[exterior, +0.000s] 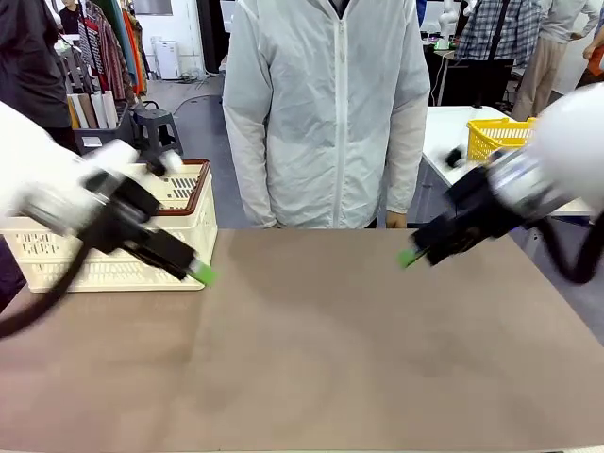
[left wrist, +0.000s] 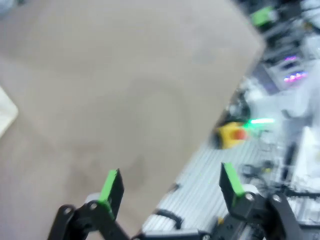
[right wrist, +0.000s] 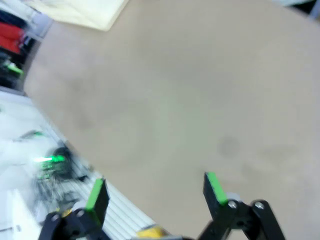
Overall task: Place the drinks into the Shopping basket.
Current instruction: Pick up one drink and place it into the Shopping basket.
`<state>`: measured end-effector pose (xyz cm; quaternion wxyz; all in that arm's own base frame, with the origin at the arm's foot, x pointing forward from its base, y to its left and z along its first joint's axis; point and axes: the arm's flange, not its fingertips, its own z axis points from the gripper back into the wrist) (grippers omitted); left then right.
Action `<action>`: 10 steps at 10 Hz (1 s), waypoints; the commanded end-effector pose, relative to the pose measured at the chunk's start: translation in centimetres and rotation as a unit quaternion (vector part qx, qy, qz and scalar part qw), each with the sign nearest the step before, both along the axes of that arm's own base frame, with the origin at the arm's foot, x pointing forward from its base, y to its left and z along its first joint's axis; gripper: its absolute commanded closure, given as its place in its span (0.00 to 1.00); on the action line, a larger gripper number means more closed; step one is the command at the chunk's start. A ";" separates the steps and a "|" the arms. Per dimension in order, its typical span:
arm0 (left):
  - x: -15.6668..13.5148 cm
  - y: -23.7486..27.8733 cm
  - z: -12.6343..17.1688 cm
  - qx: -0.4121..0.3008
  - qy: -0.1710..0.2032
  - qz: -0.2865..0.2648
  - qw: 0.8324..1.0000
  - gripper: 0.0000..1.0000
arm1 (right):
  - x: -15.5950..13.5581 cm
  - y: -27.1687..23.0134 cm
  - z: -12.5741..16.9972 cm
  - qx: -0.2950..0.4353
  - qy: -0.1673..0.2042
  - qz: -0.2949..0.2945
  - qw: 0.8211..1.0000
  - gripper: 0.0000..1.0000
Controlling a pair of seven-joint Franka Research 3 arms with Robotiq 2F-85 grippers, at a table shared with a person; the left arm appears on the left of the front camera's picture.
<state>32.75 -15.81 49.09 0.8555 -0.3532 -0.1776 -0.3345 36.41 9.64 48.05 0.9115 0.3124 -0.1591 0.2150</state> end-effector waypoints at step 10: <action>-6.9 39.4 -5.5 -0.359 0.044 0.331 0.872 0.00 | -6.2 -32.7 -3.2 0.402 0.036 -0.252 0.879 0.00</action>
